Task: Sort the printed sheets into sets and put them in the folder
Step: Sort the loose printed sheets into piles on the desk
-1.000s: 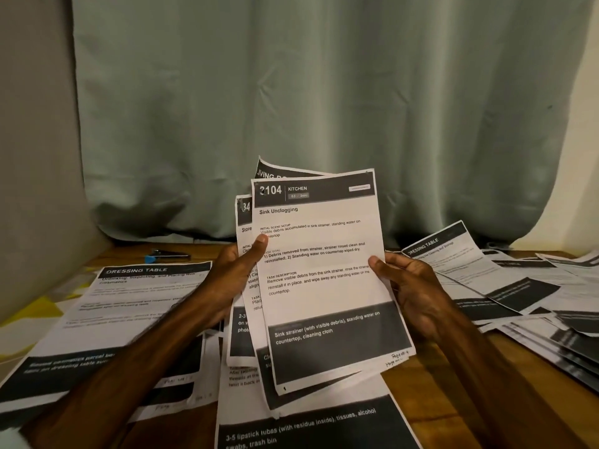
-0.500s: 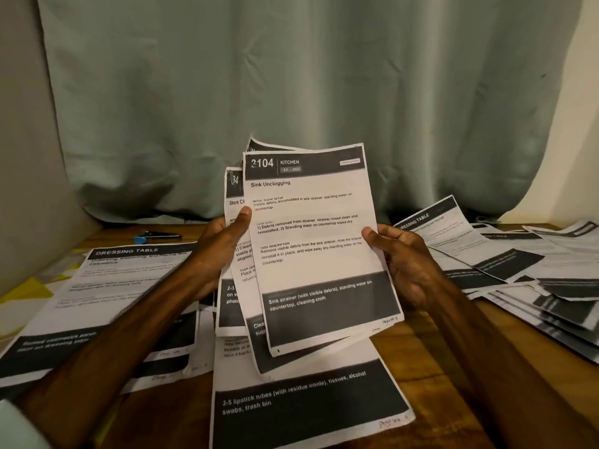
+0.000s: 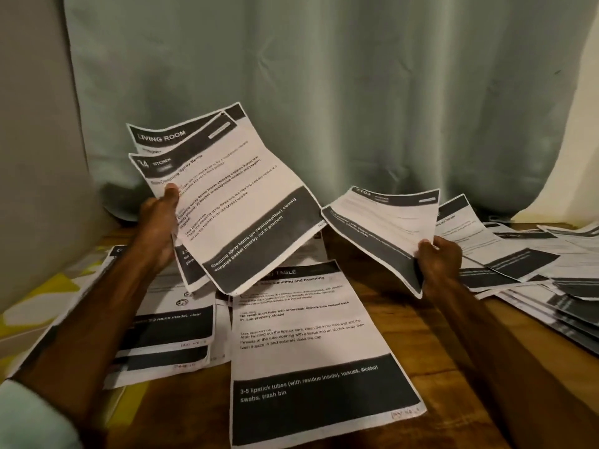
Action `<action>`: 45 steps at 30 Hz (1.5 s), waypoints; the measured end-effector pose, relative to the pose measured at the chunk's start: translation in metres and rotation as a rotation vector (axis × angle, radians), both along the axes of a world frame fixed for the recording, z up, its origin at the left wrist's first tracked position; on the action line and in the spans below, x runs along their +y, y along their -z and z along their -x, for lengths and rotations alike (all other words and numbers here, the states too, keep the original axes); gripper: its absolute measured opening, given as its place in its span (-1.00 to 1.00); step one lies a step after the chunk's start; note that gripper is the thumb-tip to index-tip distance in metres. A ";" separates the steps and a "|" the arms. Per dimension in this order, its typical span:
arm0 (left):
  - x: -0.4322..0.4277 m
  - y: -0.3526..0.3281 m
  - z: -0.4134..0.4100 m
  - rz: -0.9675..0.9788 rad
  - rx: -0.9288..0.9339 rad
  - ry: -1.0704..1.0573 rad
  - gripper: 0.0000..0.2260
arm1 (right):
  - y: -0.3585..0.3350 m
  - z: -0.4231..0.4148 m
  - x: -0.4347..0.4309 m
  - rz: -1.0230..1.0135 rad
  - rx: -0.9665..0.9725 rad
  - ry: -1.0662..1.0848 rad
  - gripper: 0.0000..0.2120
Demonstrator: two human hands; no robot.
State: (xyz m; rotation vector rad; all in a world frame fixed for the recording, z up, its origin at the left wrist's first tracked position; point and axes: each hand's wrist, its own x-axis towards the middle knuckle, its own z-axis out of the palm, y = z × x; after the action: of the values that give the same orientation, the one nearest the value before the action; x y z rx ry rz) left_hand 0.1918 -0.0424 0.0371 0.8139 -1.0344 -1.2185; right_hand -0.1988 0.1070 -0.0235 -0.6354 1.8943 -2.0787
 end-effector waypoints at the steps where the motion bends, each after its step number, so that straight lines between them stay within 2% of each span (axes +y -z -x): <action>1: -0.001 0.000 -0.002 -0.004 0.019 -0.006 -0.81 | 0.002 0.001 -0.002 -0.015 0.005 -0.013 -0.75; 5: 0.000 0.000 -0.005 -0.022 0.021 -0.014 -0.82 | 0.002 -0.008 -0.007 -0.028 -0.010 -0.100 -0.68; 10: 0.003 0.008 0.004 -0.040 -0.047 0.037 -0.77 | 0.000 -0.023 -0.019 -0.061 0.011 -0.194 -0.72; 13: 0.006 0.011 0.011 -0.063 -0.091 0.058 -0.69 | -0.014 -0.028 -0.029 -0.103 0.094 -0.214 -0.76; 17: 0.012 0.014 0.019 -0.101 -0.145 0.117 -0.72 | -0.033 -0.031 -0.053 -0.147 0.170 -0.245 -0.77; 22: 0.011 0.015 0.022 -0.101 -0.146 0.155 -0.80 | -0.037 -0.029 -0.090 -0.131 0.038 -0.264 -0.75; 27: 0.011 0.018 0.024 -0.111 -0.178 0.163 -0.82 | -0.018 -0.031 -0.100 -0.071 -0.155 -0.284 -0.92; 32: 0.011 0.021 0.031 -0.091 -0.252 0.191 -0.74 | 0.007 -0.030 -0.085 -0.020 -0.343 -0.326 -0.73; 35: 0.010 0.022 0.033 -0.073 -0.256 0.194 -0.76 | -0.002 -0.024 -0.072 0.019 -0.337 -0.315 -0.75; 39: 0.008 0.023 0.031 -0.103 -0.223 0.212 -0.75 | -0.009 -0.016 -0.048 0.098 -0.431 -0.370 -0.74; 41: 0.005 0.021 0.025 -0.114 -0.203 0.221 -0.76 | -0.015 -0.008 -0.039 0.127 -0.462 -0.451 -0.88; 45: -0.012 0.013 0.000 -0.102 -0.006 0.203 -0.71 | -0.026 0.026 -0.037 0.126 -0.597 -0.450 -0.81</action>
State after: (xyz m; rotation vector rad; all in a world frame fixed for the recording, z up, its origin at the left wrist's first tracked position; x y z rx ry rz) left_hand 0.1920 -0.0544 0.0241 0.8058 -1.0860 -1.4517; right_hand -0.2251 0.0704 0.0025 -0.3596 1.1743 -1.8259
